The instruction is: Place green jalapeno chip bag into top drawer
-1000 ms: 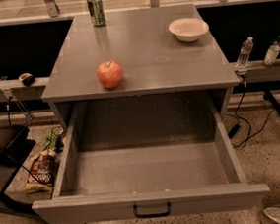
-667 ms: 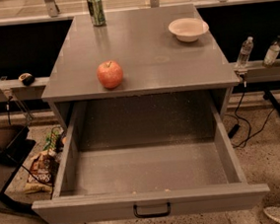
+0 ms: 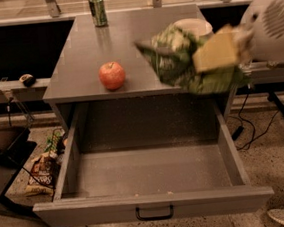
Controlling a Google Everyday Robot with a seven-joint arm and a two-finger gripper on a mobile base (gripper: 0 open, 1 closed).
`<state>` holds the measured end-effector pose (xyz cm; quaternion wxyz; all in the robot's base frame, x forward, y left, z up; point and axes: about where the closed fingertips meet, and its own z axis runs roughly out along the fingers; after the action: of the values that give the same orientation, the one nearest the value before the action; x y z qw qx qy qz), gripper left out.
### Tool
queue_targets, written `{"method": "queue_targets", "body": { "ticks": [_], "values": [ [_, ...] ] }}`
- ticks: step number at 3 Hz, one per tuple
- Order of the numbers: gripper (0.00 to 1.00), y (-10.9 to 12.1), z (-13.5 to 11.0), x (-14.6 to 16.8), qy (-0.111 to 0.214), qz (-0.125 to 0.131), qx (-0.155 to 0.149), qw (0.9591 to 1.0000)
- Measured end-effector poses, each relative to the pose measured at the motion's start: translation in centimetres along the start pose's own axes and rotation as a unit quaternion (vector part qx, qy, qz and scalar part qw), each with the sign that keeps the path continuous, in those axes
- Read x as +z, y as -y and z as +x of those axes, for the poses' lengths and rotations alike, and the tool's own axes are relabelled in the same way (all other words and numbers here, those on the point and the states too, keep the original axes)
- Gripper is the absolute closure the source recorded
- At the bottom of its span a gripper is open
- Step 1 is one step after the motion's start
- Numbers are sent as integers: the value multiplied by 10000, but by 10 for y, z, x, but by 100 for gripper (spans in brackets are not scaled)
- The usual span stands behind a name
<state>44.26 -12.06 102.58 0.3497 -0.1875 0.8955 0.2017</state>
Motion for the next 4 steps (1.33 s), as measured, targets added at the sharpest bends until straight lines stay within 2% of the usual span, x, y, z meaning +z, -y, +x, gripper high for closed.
{"method": "queue_targets", "body": {
  "ticks": [1,2,3,4],
  "values": [
    [100,14,37,61,-552,-79,194,9983],
    [100,26,59,120,-927,-178,287,9951],
    [100,27,89,174,-1321,-301,445,9898],
    [100,27,113,207,-1702,-258,613,9832]
  ]
}}
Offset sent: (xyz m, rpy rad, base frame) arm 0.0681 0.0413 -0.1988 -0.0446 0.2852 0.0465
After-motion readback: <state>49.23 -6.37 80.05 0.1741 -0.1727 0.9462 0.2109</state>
